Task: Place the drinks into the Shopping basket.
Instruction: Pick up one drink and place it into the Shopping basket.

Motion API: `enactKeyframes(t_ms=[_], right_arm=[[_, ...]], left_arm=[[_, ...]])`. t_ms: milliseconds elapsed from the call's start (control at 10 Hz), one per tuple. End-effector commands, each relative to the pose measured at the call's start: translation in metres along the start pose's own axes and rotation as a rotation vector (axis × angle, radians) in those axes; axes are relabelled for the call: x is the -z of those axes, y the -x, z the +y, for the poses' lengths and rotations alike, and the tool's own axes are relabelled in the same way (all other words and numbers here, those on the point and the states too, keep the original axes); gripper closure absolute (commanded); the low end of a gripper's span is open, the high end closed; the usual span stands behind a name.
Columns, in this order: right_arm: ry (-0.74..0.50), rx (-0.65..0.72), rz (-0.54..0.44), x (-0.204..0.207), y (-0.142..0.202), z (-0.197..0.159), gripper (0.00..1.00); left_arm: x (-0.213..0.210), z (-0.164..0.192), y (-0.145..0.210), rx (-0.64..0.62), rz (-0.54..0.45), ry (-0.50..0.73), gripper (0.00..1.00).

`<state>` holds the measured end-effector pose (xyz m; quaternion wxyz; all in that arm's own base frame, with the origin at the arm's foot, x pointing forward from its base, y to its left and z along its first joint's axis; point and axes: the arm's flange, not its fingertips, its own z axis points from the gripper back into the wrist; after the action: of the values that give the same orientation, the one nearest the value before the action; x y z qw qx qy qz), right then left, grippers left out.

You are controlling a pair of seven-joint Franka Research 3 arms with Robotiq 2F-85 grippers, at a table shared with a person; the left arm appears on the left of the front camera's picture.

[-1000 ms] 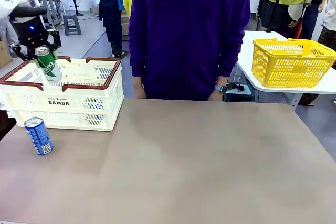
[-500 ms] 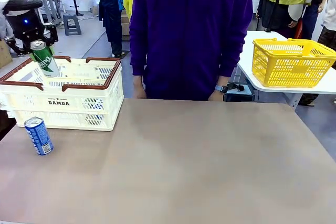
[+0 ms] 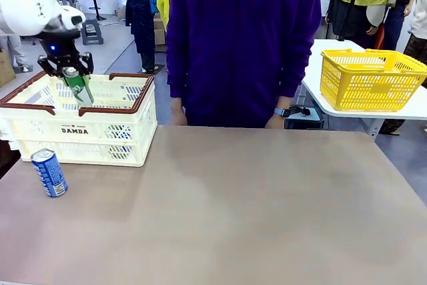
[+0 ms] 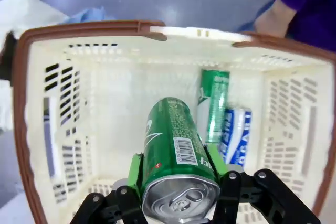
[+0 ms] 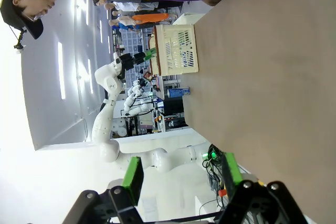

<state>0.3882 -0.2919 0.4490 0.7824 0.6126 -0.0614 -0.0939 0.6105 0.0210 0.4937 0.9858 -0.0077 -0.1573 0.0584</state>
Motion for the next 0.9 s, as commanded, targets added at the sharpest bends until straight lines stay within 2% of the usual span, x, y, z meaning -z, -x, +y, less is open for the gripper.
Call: enactKeyframes(t_ms=[0,300,400,500,600,700,800], right_arm=[[0.011,-0.023,0.000,0.000,0.001,0.001,0.20],[0.011,-0.023,0.000,0.000,0.001,0.001,0.20],[0.011,-0.023,0.000,0.000,0.001,0.001,0.20],[0.011,-0.023,0.000,0.000,0.001,0.001,0.20],[0.011,-0.023,0.000,0.000,0.001,0.001,0.20],[0.011,-0.023,0.000,0.000,0.001,0.001,0.20],[0.011,-0.023,0.000,0.000,0.001,0.001,0.20]], left_arm=[[0.015,0.010,-0.009,0.107,0.080,-0.002,1.00],[0.057,0.004,0.002,0.134,0.166,0.006,1.00],[0.066,0.005,0.002,0.079,0.187,-0.035,1.00],[0.067,0.008,0.002,0.066,0.194,-0.024,0.70],[0.065,0.008,0.002,0.088,0.189,-0.013,0.13],[0.064,0.008,0.002,0.081,0.180,-0.021,0.00],[0.065,0.005,0.000,0.082,0.182,-0.020,0.00]])
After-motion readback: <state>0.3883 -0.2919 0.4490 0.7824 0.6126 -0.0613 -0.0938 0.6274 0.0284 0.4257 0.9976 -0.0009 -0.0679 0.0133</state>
